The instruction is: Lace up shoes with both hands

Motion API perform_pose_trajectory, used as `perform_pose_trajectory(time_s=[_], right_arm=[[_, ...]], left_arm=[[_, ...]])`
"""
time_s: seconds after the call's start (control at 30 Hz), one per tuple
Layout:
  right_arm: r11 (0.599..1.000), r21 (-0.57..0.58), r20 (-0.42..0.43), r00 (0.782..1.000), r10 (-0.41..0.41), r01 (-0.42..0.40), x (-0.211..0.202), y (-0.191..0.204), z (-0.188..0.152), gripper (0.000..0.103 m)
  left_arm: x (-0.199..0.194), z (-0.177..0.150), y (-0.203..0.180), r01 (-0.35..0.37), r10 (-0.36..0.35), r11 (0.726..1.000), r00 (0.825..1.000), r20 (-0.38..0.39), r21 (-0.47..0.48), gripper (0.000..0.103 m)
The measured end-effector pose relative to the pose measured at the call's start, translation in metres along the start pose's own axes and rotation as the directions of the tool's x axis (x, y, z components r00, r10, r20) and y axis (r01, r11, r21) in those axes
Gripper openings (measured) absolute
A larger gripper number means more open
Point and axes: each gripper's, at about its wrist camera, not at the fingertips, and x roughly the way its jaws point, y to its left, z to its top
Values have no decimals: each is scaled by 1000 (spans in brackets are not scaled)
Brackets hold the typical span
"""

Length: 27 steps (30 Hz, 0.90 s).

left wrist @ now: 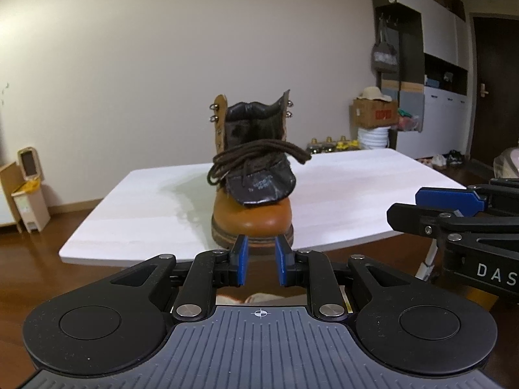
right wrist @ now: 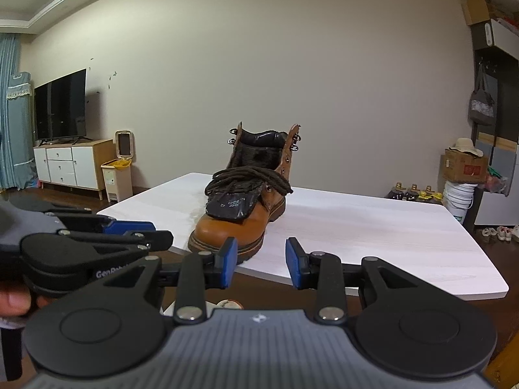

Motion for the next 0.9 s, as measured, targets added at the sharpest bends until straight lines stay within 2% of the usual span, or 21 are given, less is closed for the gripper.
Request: perform_pose_trajectory(time_s=[0.17, 0.3, 0.43, 0.9], right_arm=[[1000, -21, -46, 999, 7, -8, 8, 10, 1, 36], [1000, -27, -20, 1000, 2, -3, -4, 19, -1, 36], [1000, -15, -30, 999, 11, -11, -3, 16, -4, 36], [1000, -14, -46, 999, 13, -14, 5, 15, -6, 36]], left_arm=[[-1, 0, 5, -6, 6, 1000, 1000, -21, -5, 20], [-1, 2, 7, -13, 13, 1000, 999, -39, -6, 20], [11, -5, 5, -24, 24, 1000, 999, -35, 9, 20], [-1, -3, 7, -27, 28, 1000, 999, -42, 8, 20]])
